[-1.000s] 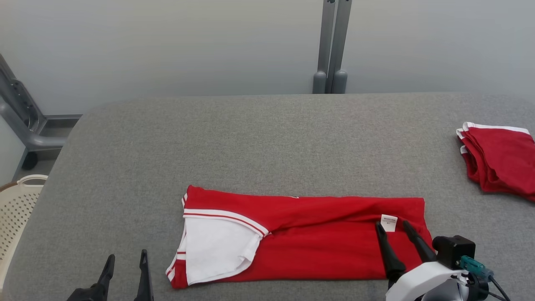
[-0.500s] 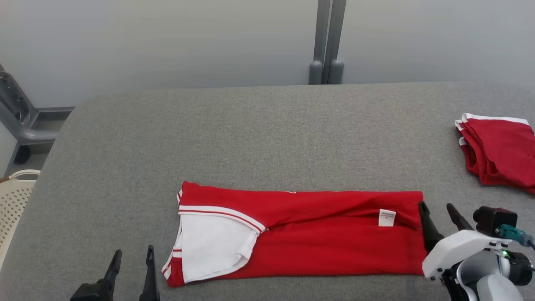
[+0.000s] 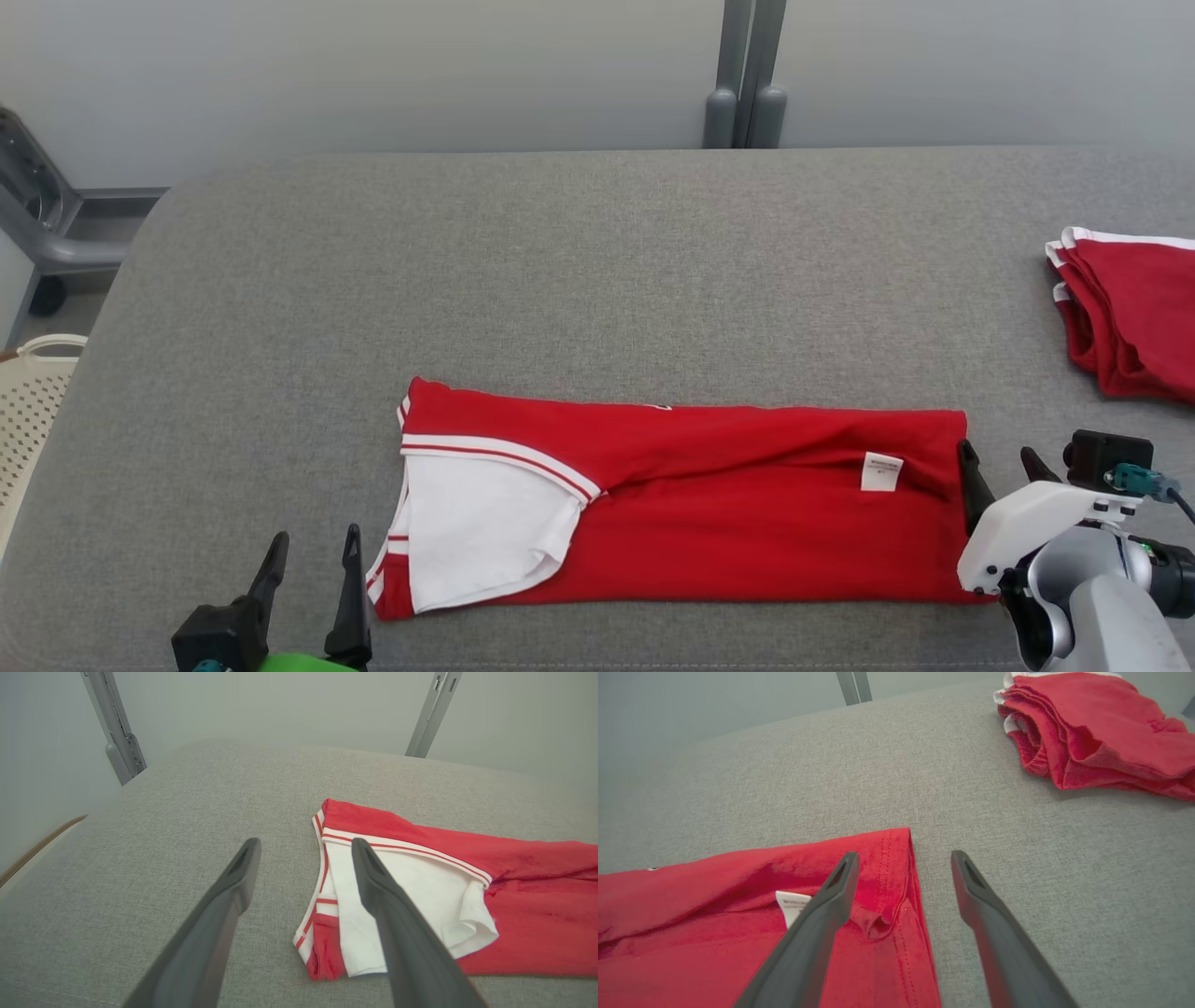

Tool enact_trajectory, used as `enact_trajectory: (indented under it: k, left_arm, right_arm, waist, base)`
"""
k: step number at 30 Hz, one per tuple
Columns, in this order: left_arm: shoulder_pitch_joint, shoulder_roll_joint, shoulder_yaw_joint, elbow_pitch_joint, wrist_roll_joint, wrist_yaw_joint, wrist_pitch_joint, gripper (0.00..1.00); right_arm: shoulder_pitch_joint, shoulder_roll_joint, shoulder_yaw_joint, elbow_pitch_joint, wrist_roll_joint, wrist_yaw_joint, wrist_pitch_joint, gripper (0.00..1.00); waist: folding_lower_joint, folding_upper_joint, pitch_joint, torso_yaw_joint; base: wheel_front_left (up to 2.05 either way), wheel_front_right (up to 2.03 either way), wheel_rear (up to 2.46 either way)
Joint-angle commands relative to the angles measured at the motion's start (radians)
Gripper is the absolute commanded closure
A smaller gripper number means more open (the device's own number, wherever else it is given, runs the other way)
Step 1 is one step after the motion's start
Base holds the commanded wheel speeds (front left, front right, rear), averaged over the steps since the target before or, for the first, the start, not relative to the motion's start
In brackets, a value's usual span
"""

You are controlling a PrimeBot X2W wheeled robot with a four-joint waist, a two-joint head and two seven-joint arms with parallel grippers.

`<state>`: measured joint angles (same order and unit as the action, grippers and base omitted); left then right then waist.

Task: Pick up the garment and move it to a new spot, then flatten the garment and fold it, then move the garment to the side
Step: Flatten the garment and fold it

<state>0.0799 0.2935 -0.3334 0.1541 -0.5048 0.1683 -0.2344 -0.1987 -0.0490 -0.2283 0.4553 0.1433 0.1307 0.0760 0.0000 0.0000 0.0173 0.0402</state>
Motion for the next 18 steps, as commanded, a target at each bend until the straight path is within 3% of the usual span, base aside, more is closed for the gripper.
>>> enact_trajectory:
  k: [1, 18]
  left_arm:
    - [-0.021, -0.001, -0.001, 0.000, 0.005, -0.005, -0.002, 0.00]
    - [-0.069, -0.011, -0.015, 0.067, -0.006, -0.042, -0.015, 0.00]
  right_arm:
    - [-0.019, -0.003, -0.006, 0.026, -0.020, 0.000, -0.009, 0.00]
    - [-0.076, -0.003, -0.031, 0.245, -0.102, 0.000, -0.056, 0.00]
  waist:
    - [0.0000, 0.0000, 0.018, 0.008]
    - [0.0000, 0.0000, 0.045, 0.027]
  base:
    - [0.00, 0.00, 0.00]
    - [0.00, 0.00, 0.00]
